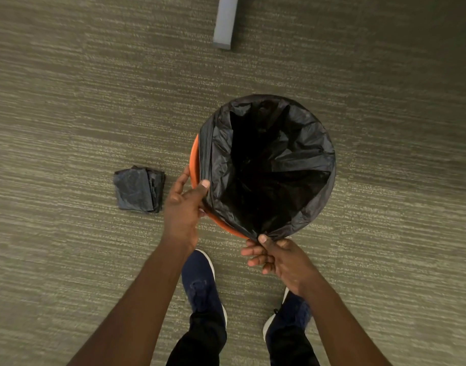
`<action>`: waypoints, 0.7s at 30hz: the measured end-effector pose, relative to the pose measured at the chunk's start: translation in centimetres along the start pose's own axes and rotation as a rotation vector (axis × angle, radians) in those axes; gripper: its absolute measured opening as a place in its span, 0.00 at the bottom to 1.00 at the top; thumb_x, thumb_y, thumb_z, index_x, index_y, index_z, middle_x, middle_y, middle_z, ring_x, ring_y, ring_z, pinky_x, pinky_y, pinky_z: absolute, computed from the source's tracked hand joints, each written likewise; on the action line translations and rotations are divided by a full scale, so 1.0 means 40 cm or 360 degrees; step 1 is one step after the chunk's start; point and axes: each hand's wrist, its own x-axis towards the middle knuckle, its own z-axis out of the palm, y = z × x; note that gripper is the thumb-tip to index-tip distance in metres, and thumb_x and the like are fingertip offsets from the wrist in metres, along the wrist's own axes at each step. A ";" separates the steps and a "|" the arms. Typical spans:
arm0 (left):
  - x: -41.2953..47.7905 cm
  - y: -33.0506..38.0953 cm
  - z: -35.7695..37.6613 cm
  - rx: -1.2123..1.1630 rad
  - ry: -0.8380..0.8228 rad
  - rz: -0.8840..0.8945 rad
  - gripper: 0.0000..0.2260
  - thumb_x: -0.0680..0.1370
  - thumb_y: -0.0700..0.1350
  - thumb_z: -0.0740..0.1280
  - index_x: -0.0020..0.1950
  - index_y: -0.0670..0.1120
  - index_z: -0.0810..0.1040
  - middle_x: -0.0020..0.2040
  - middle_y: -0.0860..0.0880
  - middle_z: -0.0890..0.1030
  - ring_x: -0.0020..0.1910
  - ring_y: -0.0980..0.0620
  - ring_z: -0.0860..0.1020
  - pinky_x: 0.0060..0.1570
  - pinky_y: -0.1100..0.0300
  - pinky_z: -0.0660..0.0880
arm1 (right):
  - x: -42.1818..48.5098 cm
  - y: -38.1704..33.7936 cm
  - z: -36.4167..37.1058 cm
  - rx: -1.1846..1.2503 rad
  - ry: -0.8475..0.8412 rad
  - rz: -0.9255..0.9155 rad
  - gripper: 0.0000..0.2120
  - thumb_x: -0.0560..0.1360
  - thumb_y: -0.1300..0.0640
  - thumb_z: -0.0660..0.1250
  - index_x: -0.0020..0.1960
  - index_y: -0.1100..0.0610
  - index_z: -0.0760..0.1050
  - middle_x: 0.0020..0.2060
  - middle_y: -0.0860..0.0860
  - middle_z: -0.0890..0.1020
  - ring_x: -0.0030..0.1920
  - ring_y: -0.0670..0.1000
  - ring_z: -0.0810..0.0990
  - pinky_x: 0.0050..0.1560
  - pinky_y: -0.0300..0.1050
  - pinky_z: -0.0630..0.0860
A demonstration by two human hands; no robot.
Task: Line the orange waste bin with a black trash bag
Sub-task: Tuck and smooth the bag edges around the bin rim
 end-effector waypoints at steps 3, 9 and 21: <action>-0.003 0.001 0.009 0.0088 0.0110 0.0073 0.29 0.77 0.39 0.73 0.77 0.48 0.70 0.40 0.51 0.86 0.46 0.53 0.85 0.55 0.51 0.81 | -0.005 0.009 0.016 -0.0002 -0.0013 0.0008 0.20 0.79 0.46 0.65 0.59 0.61 0.82 0.54 0.59 0.88 0.44 0.50 0.88 0.34 0.36 0.79; 0.020 0.020 0.018 -0.0039 0.0052 0.0017 0.23 0.79 0.36 0.69 0.74 0.46 0.74 0.49 0.45 0.86 0.51 0.47 0.84 0.58 0.49 0.80 | 0.002 0.014 0.032 0.0103 0.0036 -0.0028 0.19 0.77 0.48 0.65 0.58 0.62 0.81 0.53 0.59 0.88 0.44 0.49 0.88 0.35 0.37 0.80; 0.103 -0.003 -0.044 -0.0517 -0.0295 -0.0273 0.22 0.81 0.36 0.63 0.76 0.44 0.72 0.73 0.40 0.75 0.72 0.40 0.74 0.71 0.41 0.70 | 0.009 0.009 0.071 0.0212 0.0111 -0.0006 0.13 0.83 0.54 0.62 0.55 0.62 0.81 0.51 0.58 0.88 0.45 0.50 0.88 0.37 0.38 0.82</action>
